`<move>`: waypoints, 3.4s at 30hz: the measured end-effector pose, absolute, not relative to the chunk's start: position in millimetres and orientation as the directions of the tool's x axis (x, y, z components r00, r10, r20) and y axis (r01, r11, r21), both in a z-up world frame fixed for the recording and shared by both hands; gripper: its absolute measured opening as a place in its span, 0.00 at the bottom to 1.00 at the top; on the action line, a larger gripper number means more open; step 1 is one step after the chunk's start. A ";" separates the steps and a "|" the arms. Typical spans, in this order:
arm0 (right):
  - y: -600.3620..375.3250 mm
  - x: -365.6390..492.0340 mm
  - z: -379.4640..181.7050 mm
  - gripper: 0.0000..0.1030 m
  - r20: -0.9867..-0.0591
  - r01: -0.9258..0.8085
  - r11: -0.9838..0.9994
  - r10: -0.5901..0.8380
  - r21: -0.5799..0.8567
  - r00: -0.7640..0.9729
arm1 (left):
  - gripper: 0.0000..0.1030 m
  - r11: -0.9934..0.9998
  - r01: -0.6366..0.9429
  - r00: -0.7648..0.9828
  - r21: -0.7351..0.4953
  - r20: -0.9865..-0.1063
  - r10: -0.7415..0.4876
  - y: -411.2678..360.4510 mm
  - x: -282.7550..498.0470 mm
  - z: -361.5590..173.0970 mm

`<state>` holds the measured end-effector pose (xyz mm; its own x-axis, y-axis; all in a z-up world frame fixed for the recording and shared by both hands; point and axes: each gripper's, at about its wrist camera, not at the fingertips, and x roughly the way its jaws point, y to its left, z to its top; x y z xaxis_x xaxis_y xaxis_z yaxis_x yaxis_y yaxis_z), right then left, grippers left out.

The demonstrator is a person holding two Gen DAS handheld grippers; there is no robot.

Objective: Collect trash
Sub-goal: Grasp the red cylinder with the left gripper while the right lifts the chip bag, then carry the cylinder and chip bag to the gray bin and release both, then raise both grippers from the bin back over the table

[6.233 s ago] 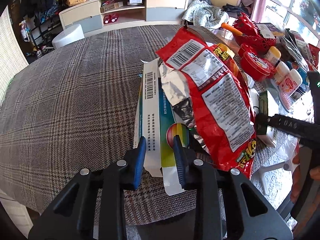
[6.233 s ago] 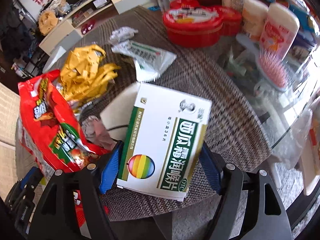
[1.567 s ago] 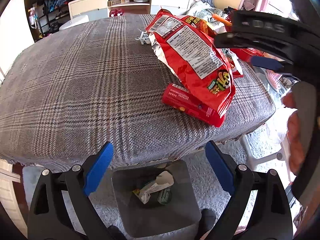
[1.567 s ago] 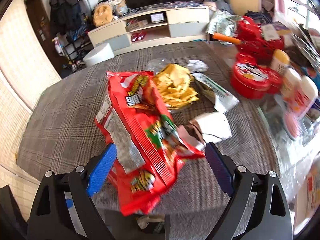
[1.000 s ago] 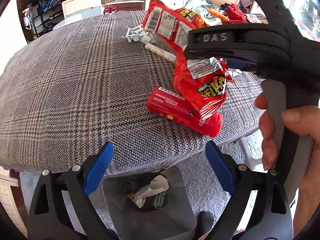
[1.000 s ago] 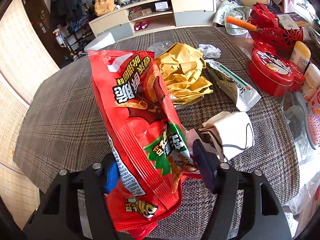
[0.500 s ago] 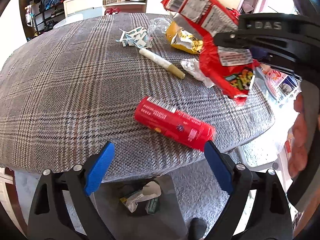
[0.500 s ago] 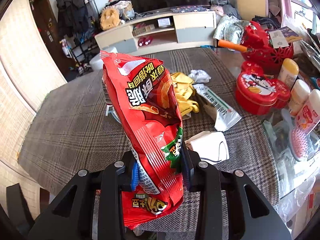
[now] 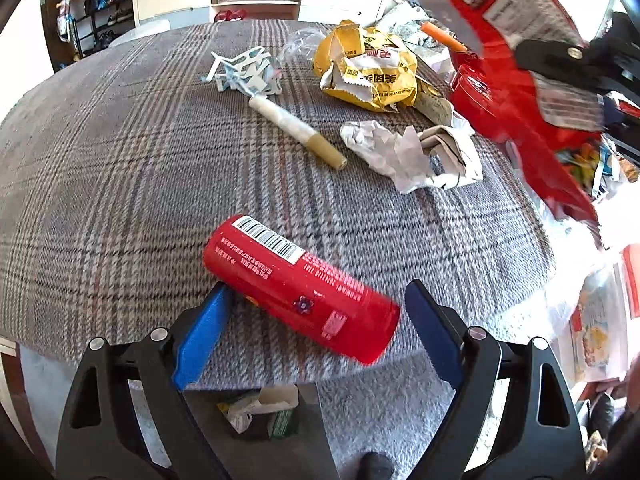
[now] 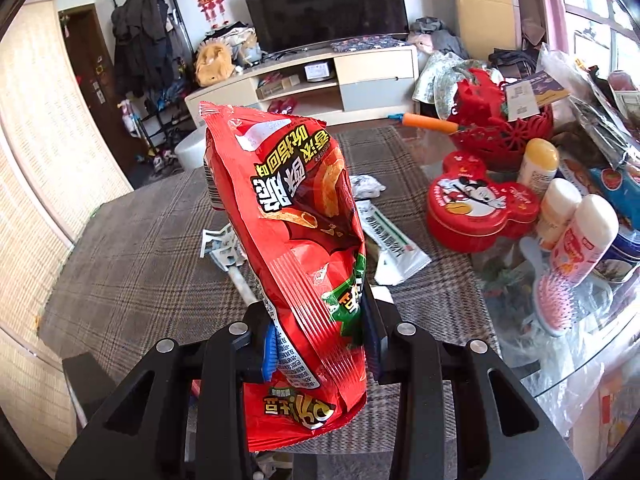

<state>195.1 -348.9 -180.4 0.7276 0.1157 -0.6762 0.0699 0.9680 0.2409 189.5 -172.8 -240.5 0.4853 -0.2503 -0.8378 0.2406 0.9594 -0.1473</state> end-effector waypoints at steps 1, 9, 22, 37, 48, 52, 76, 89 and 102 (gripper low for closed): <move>-351.9 193.4 -179.6 0.34 -0.674 0.072 0.967 0.115 0.243 0.730 | 0.80 0.960 0.239 0.491 -0.144 -0.835 -0.247 -174.1 191.0 -241.6; -363.5 184.5 -178.2 0.34 -0.670 0.086 0.965 0.107 0.249 0.735 | 0.34 0.971 0.240 0.529 -0.018 -0.836 -0.146 -173.9 188.4 -240.2; -322.5 134.1 -188.4 0.34 -0.693 0.047 0.965 0.151 0.257 0.705 | 0.30 0.962 0.273 0.535 0.012 -0.833 -0.141 -126.0 136.4 -231.8; -254.4 34.1 -264.2 0.34 -0.757 0.015 0.949 0.243 0.316 0.606 | 0.30 0.953 0.300 0.499 -0.041 -0.844 -0.194 -53.6 21.6 -267.6; -221.0 12.7 -364.1 0.34 -0.863 0.039 0.954 0.251 0.297 0.439 | 0.30 0.935 0.340 0.377 -0.103 -0.896 -0.235 -45.1 -5.4 -342.9; -215.8 22.5 -389.2 0.34 -0.890 0.061 0.946 0.275 0.318 0.365 | 0.30 0.932 0.327 0.329 -0.156 -0.906 -0.267 -43.0 4.9 -362.2; -195.1 88.2 -432.9 0.61 -0.904 0.084 0.920 0.354 0.382 0.241 | 0.37 0.947 0.281 0.254 -0.156 -0.940 -0.230 -39.7 51.5 -407.1; -201.8 75.4 -401.5 0.67 -0.885 0.083 0.915 0.355 0.395 0.302 | 0.57 0.956 0.258 0.328 -0.142 -0.917 -0.225 -16.3 28.2 -370.6; -196.2 58.4 -365.5 0.67 -0.874 0.050 0.928 0.328 0.369 0.359 | 0.64 0.965 0.231 0.387 -0.124 -0.898 -0.208 7.1 9.7 -326.4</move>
